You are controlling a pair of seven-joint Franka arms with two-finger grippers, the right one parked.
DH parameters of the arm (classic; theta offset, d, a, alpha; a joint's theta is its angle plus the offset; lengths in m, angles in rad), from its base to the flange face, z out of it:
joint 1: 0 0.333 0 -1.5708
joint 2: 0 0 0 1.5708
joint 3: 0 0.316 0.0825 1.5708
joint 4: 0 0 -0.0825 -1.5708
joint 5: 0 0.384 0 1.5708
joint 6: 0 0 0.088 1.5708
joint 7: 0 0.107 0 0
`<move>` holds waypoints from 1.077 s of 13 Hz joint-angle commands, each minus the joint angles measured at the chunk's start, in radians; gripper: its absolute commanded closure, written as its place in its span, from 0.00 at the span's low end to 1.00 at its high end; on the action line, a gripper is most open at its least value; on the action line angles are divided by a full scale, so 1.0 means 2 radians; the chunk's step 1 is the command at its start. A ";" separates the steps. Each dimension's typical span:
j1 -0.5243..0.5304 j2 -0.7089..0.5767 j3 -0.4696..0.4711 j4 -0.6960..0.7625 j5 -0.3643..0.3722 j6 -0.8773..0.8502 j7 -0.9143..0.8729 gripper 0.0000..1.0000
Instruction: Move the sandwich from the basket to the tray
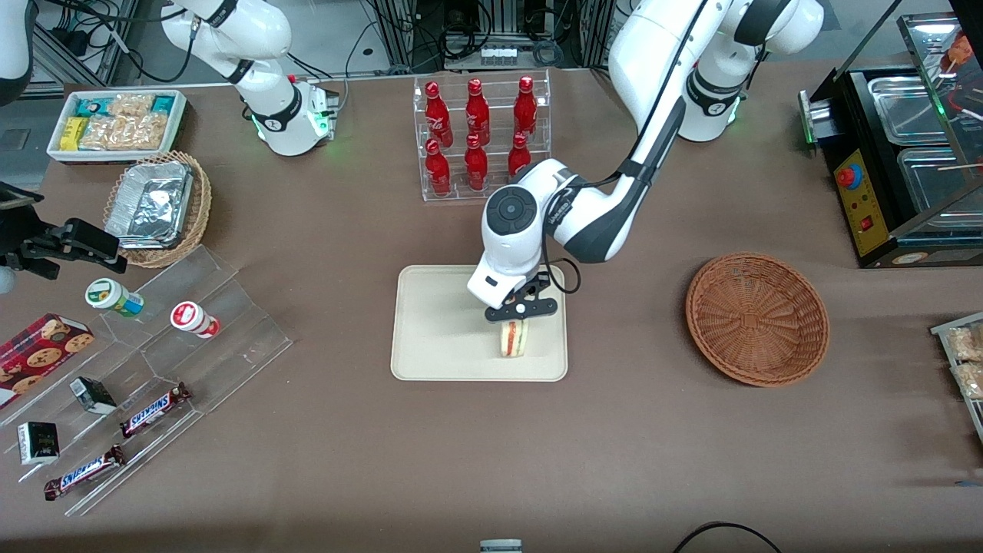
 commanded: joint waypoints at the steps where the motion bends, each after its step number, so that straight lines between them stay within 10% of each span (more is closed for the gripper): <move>1: -0.007 0.012 0.004 0.013 0.014 -0.001 0.002 1.00; 12: -0.022 0.034 0.006 0.001 0.036 -0.005 -0.024 1.00; 13: -0.023 0.037 0.006 0.001 0.037 -0.005 -0.027 0.91; 14: -0.023 0.038 0.006 0.002 0.038 -0.005 -0.027 0.55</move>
